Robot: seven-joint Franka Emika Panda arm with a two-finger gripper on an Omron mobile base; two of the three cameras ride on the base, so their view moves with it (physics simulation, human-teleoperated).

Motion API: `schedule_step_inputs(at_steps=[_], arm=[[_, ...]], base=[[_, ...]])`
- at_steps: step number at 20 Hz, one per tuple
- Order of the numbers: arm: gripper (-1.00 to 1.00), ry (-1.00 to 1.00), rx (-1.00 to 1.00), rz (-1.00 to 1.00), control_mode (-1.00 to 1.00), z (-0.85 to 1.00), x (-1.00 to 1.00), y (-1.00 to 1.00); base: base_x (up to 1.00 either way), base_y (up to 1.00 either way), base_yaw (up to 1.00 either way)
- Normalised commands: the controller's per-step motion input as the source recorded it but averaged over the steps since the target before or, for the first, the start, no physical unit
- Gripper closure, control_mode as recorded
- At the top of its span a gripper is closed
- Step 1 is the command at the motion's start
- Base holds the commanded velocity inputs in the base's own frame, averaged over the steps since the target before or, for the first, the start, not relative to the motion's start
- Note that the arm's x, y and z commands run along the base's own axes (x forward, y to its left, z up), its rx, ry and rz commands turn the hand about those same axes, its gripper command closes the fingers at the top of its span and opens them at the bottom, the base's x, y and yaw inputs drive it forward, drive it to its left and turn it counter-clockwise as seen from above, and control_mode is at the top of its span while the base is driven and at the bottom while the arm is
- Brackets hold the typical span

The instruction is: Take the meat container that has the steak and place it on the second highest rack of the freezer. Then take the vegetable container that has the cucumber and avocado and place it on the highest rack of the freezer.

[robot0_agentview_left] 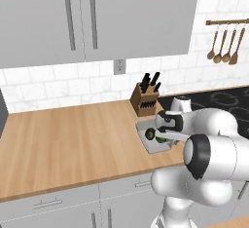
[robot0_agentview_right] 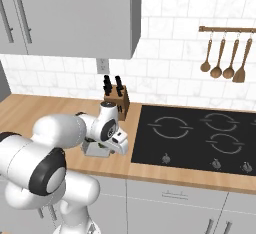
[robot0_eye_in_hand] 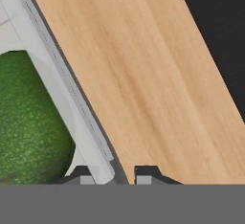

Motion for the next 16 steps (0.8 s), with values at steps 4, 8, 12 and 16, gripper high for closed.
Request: schedule_step_inputs(at_steps=[4,8,12,16], arm=[[1.0,0.0,0.0,0.0,-1.0,0.17,-0.02,0.0],[1.0,0.0,0.0,0.0,-1.0,0.39,-0.01,0.0],[1.0,0.0,0.0,0.0,-1.0,0.52,-0.02,0.0],[1.0,0.0,0.05,0.0,-1.0,0.76,-0.17,0.0]], base=[[0.0,0.0,0.0],[0.0,0.0,0.0],[0.0,0.0,0.0],[0.0,0.0,0.0]])
